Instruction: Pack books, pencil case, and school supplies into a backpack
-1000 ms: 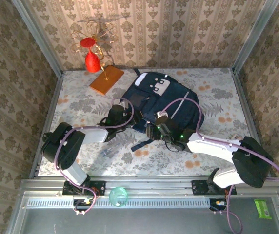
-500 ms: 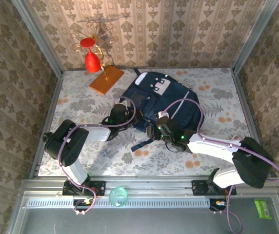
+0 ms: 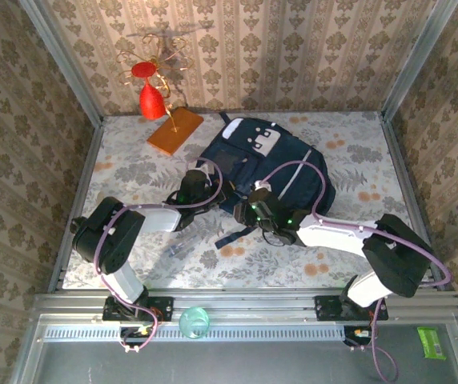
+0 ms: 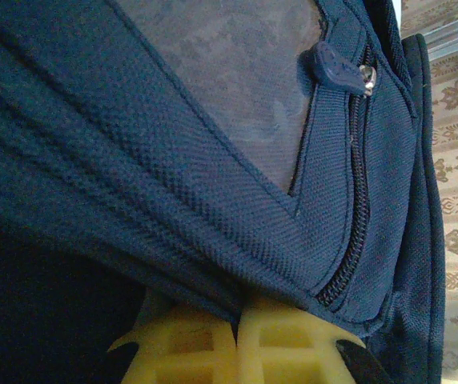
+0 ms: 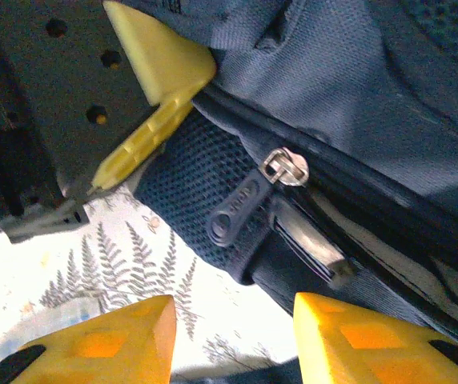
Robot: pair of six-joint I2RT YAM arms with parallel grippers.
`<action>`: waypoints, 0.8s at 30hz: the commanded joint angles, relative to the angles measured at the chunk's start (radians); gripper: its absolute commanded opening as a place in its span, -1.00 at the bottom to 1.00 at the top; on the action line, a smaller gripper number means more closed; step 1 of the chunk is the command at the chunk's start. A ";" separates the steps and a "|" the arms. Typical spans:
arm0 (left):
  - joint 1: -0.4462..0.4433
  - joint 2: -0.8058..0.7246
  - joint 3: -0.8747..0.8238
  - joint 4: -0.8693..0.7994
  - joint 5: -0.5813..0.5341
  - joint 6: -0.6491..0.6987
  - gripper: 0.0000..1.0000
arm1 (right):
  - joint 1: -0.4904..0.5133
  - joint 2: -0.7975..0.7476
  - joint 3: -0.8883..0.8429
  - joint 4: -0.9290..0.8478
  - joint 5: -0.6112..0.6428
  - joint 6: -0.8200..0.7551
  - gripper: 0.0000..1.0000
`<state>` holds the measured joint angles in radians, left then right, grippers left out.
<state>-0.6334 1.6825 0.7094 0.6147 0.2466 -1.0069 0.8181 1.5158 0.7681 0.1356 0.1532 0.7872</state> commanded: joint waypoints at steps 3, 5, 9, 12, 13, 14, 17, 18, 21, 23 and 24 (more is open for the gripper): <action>-0.011 -0.039 0.002 0.033 0.054 0.008 -1.00 | -0.003 0.054 0.034 0.085 -0.013 0.080 -0.10; -0.012 -0.039 0.002 0.033 0.055 0.009 -1.00 | -0.007 0.069 0.043 0.090 -0.005 0.098 -0.09; -0.014 -0.040 0.002 0.034 0.056 0.008 -1.00 | -0.029 0.103 0.051 0.131 -0.026 0.136 -0.11; -0.016 -0.039 0.001 0.034 0.054 0.009 -1.00 | -0.040 0.121 0.054 0.163 -0.038 0.156 -0.15; -0.018 -0.039 0.001 0.034 0.054 0.009 -1.00 | -0.044 0.125 0.055 0.170 -0.038 0.162 -0.16; -0.018 -0.037 0.001 0.034 0.054 0.009 -1.00 | -0.046 0.131 0.058 0.174 -0.040 0.165 -0.17; -0.020 -0.036 0.000 0.036 0.054 0.010 -1.00 | -0.054 0.145 0.068 0.178 -0.043 0.185 -0.20; -0.022 -0.035 0.002 0.036 0.054 0.010 -1.00 | -0.056 0.148 0.073 0.172 -0.037 0.190 -0.22; -0.024 -0.032 0.002 0.037 0.054 0.010 -1.00 | -0.057 0.152 0.085 0.146 -0.013 0.206 -0.25; -0.026 -0.032 0.004 0.037 0.053 0.009 -1.00 | -0.057 0.145 0.086 0.122 0.016 0.216 -0.27; -0.026 -0.032 0.004 0.037 0.053 0.010 -1.00 | -0.053 0.138 0.081 0.114 0.034 0.223 -0.27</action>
<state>-0.6353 1.6779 0.7090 0.6151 0.2501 -1.0069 0.7685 1.6535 0.8265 0.2615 0.1143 0.9737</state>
